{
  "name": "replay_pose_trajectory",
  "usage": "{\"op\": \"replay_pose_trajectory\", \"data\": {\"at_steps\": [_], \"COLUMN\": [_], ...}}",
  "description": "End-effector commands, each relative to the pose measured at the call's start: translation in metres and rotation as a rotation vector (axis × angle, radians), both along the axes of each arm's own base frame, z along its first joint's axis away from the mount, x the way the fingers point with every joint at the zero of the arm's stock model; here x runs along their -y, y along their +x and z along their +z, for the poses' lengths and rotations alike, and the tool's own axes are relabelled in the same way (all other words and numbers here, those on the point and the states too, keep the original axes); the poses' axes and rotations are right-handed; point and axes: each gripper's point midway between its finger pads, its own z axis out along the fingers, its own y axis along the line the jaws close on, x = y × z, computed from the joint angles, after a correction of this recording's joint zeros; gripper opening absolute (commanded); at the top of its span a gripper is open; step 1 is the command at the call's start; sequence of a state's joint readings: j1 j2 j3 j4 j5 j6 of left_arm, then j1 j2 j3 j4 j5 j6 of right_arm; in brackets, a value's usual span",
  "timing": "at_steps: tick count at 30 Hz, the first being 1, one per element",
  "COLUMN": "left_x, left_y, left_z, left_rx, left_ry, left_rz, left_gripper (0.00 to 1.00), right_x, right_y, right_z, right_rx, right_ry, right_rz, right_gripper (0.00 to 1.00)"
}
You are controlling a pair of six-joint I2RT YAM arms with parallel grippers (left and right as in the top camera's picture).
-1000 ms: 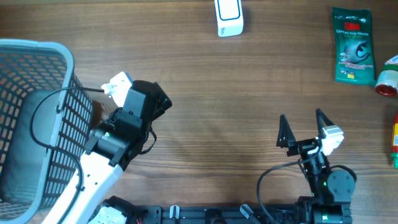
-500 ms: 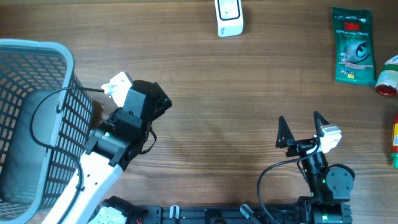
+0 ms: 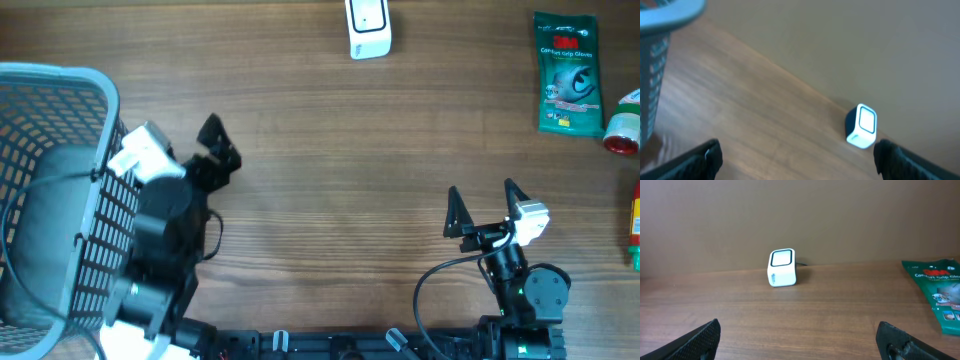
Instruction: Scan the item barcode
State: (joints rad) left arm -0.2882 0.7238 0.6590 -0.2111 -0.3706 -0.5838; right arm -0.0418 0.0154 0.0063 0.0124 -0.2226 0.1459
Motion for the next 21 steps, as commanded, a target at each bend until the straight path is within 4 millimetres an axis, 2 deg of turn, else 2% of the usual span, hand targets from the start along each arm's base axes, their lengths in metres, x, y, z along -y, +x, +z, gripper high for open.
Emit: {"op": "replay_pose_trajectory", "data": {"at_steps": [1, 4, 6, 7, 8, 10, 14, 17, 19, 21], "left_x": [0.005, 0.003, 0.016, 0.025, 0.026, 0.023, 0.015, 0.012, 0.007, -0.004], "left_y": [-0.017, -0.031, -0.043, -0.051, -0.054, -0.056, -0.056, -0.058, -0.057, -0.056], "left_z": [-0.012, -0.002, 0.006, 0.004, 0.001, -0.012, -0.057, -0.080, -0.085, -0.100], "left_rx": [0.091, 0.245, 0.339, 0.376, 0.385, 0.381, 0.343, 0.320, 0.299, 0.231], "left_ry": [0.119, 0.100, 0.151, 0.208, 0.233, 0.257, 0.258, 0.254, 0.256, 0.256], "left_rz": [-0.150, -0.174, -0.265, -0.328, -0.337, -0.328, -0.304, -0.302, -0.284, -0.238], "left_gripper": [1.00, 1.00, 1.00, 1.00, 1.00, 1.00, 1.00, 1.00, 1.00, 1.00], "right_x": [0.002, 0.002, 0.002, 0.002, 0.002, 0.002, 0.002, 0.002, 0.002, 0.002], "right_y": [0.000, 0.000, 0.000, 0.000, 0.000, 0.000, 0.000, 0.000, 0.000, 0.000], "right_z": [0.002, 0.002, 0.002, 0.002, 0.002, 0.002, 0.002, 0.002, 0.002, 0.002], "right_rx": [0.008, 0.008, 0.007, 0.008, 0.007, 0.007, 0.007, 0.007, 0.007, 0.007], "right_ry": [0.013, 0.013, 0.013, 0.013, 0.013, 0.013, 0.013, 0.013, 0.013, 0.013], "right_rz": [-0.014, -0.015, -0.014, -0.015, -0.014, -0.014, -0.015, -0.015, -0.015, -0.015], "right_gripper": [1.00, 1.00, 1.00, 0.99, 1.00, 1.00, 1.00, 1.00, 1.00, 1.00]}}
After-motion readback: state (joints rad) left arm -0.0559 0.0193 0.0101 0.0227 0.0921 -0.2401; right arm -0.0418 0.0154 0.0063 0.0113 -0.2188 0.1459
